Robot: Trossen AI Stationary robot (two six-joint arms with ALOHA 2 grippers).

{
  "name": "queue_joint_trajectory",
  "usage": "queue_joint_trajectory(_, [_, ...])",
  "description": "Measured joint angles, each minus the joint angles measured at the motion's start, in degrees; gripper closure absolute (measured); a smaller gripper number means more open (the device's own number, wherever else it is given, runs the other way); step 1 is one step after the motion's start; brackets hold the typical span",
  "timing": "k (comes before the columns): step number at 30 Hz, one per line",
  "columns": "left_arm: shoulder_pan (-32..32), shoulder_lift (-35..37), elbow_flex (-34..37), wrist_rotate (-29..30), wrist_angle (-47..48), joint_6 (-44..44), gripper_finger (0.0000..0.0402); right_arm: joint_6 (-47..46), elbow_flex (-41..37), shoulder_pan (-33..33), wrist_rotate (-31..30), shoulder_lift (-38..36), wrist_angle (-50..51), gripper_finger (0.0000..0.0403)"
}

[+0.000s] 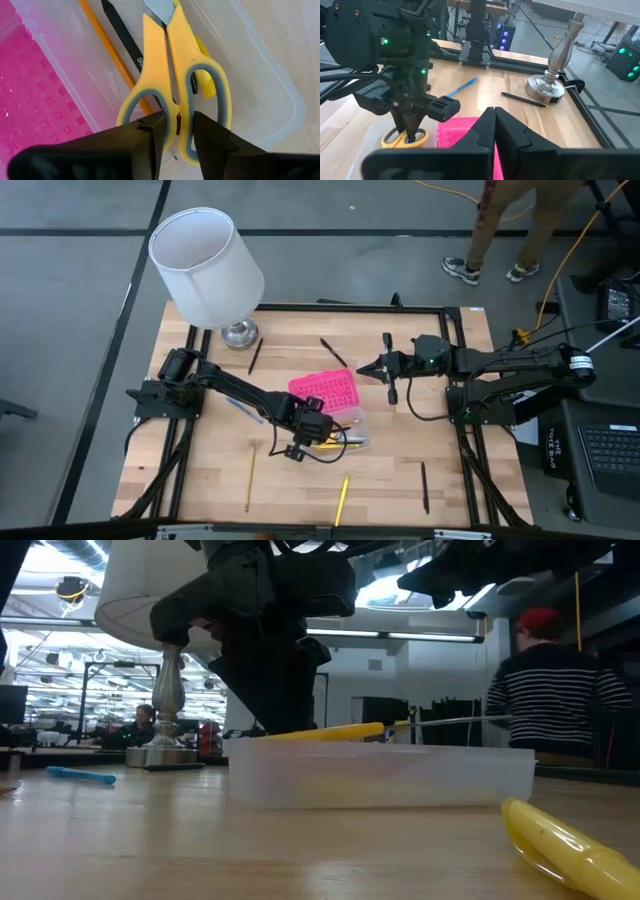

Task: Pick & place school supplies into a supply box
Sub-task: Put the yellow scissors into the pink supply box, then put the black pen into the pink supply box

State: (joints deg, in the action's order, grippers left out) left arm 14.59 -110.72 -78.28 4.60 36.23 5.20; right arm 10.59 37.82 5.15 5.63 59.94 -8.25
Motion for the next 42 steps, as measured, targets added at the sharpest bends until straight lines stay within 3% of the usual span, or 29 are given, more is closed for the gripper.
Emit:
queue_joint_trajectory(24, [0.0, 0.66, -0.19, 0.28, 0.26, -4.44, 0.0295, -0.02, 0.0, 0.0, 0.0, 0.0, 0.7, 0.0391])
queue_joint_trajectory(35, [0.0, 0.79, -7.78, 0.62, 11.83, -5.5, 0.0296, -0.02, 0.0, 0.0, 0.01, 0.0, 1.01, 0.0391])
queue_joint_trajectory(42, [1.54, 5.61, -6.6, 5.01, 13.89, -6.81, 0.0329, -0.02, 0.0, -0.02, 0.02, 0.0, 1.81, 0.0391])
